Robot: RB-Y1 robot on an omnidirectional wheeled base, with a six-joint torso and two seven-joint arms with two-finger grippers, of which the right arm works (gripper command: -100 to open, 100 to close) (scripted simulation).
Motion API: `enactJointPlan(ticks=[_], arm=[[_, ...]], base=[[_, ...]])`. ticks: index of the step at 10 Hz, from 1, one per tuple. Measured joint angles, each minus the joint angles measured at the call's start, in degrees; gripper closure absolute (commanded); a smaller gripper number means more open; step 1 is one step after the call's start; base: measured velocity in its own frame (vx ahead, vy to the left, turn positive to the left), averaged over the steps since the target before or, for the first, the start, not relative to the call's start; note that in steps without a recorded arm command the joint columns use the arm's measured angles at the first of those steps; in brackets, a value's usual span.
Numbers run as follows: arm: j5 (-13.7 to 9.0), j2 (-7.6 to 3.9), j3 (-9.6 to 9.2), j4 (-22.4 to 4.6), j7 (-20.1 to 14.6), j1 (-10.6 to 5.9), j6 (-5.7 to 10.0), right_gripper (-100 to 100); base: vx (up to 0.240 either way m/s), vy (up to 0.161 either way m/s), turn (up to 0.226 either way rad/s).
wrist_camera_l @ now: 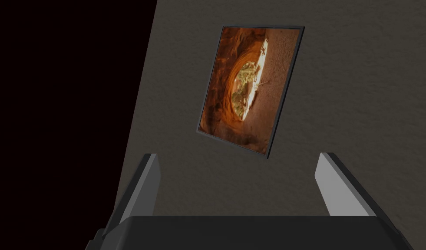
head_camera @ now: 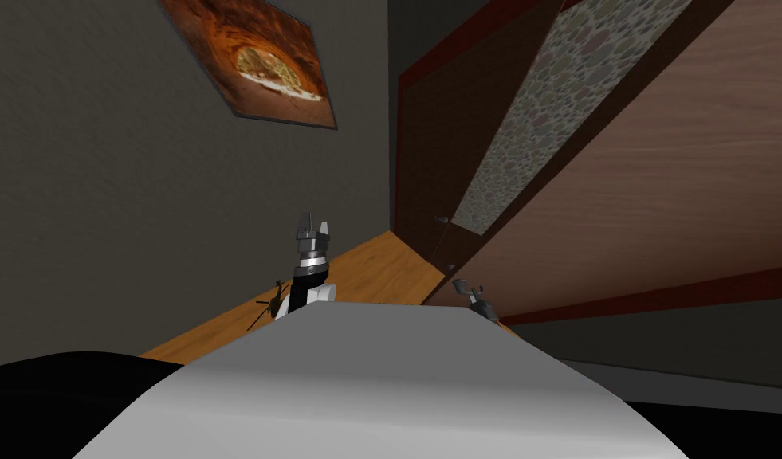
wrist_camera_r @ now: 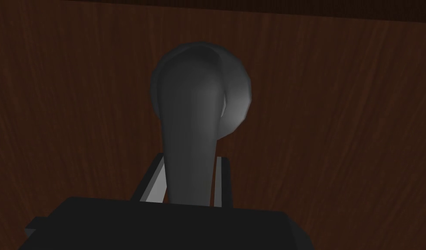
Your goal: Pull the door open
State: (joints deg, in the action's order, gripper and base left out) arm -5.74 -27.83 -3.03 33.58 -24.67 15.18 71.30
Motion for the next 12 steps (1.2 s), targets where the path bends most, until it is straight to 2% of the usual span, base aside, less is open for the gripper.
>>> enactJointPlan(ticks=[1, 4, 5, 7, 8, 9, 10, 11, 12], arm=[[0.1, -0.12, -0.24, 0.3, -0.1, 0.36, 0.39, 100], [0.6, -0.41, -0.94, -2.1, -0.5, 0.21, 2.89, 100], [0.6, -0.54, -1.06, -1.1, -0.4, 1.08, 2.86, 100], [0.8, -0.63, -1.31, -0.7, -0.5, 1.47, 2.87, 100], [1.5, -0.49, -0.90, -1.6, -0.7, 0.47, 2.80, 100], [2.4, -0.40, -0.34, -1.3, -0.8, -0.21, 2.16, 100], [3.3, -0.07, 0.04, -2.9, -1.0, -2.04, 2.21, 100], [4.3, 0.26, 0.52, -3.4, -1.0, -3.11, 1.93, 100], [5.4, 0.63, 0.96, -5.5, -1.1, -5.08, 2.36, 100]], base=[[-0.240, -0.055, 0.144], [-0.208, -0.050, 0.141], [-0.204, -0.054, 0.098], [-0.114, -0.020, -0.001], [-0.196, -0.023, 0.008], [-0.172, -0.034, -0.003], [-0.160, -0.032, -0.002], [-0.180, -0.041, -0.006], [-0.116, -0.013, 0.002]])
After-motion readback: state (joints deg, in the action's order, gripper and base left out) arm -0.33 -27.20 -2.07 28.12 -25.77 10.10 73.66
